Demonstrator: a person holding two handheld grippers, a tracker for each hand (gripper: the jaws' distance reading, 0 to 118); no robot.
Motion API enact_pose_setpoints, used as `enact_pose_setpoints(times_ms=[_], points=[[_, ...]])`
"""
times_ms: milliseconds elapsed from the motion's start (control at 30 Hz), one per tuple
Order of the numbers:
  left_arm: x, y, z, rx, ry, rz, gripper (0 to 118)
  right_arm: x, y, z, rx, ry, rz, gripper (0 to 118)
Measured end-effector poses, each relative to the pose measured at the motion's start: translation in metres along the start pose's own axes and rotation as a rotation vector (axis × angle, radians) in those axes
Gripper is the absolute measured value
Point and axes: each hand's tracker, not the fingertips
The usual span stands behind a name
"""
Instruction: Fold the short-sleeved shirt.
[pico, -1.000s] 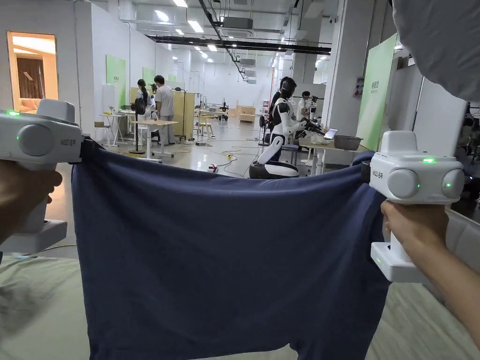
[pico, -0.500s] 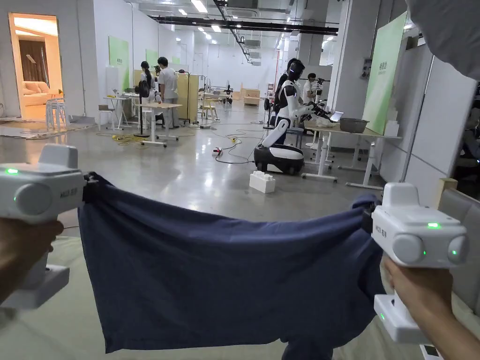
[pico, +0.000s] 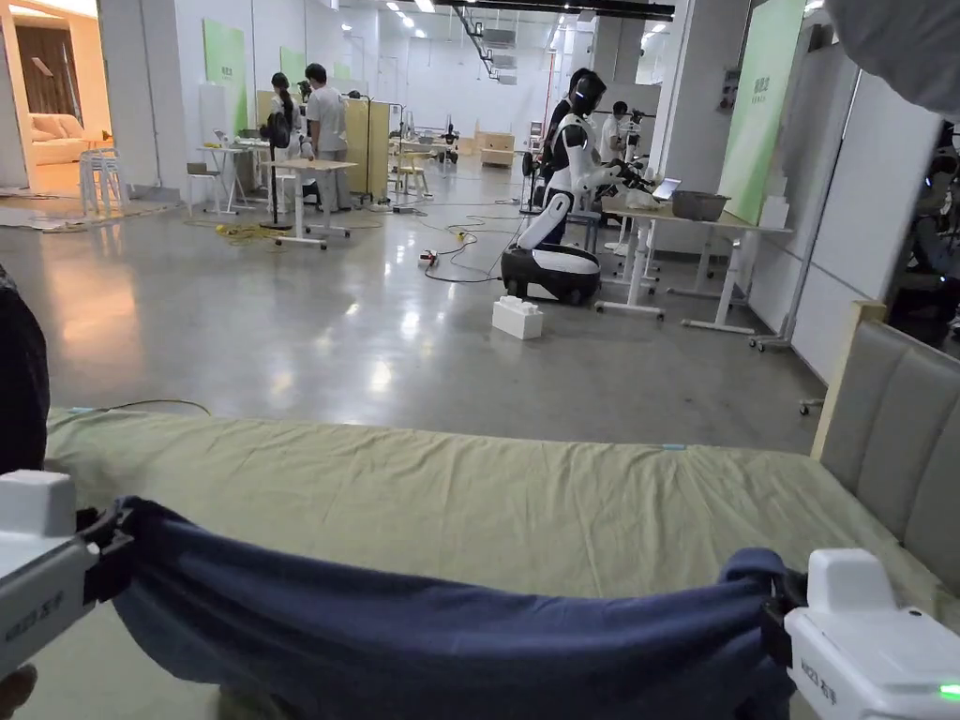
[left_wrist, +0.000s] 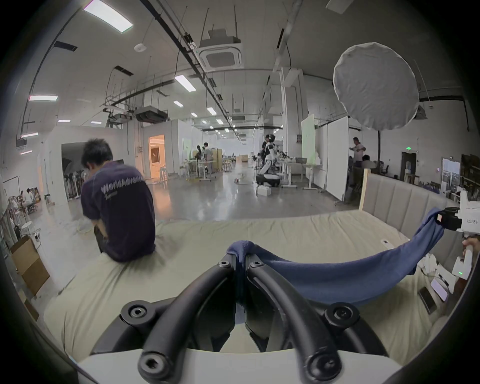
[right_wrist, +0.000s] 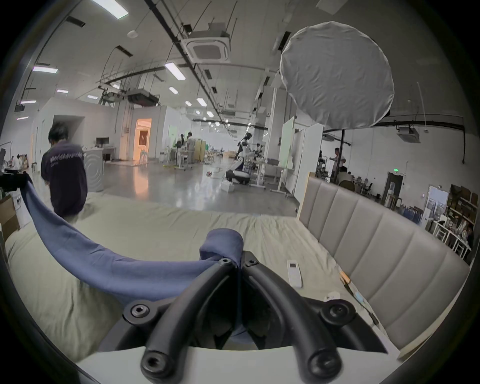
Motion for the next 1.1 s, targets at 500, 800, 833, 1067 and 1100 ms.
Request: enact_pose_setpoints(times_ms=[500, 800, 833, 1067, 1100], points=[[-0.025, -0.174, 0.077, -0.407, -0.044, 0.075, 6, -0.027, -0.155, 0.083, -0.389, 0.102, 0.090, 2], [-0.017, -0.234, 0.051, -0.655, -0.104, 0.022, 6, -0.024, -0.206, 0.065, -0.594, 0.093, 0.169, 2], [-0.015, -0.239, 0.045, -0.683, -0.096, 0.011, 6, -0.025, -0.210, 0.062, -0.608, 0.089, 0.164, 2], [-0.011, -0.264, 0.016, -0.785, -0.070, 0.042, 6, -0.035, -0.239, 0.040, -0.740, 0.098, 0.122, 3], [-0.012, -0.264, 0.017, -0.795, -0.065, 0.067, 6, -0.036, -0.239, 0.039, -0.738, 0.086, 0.116, 7]])
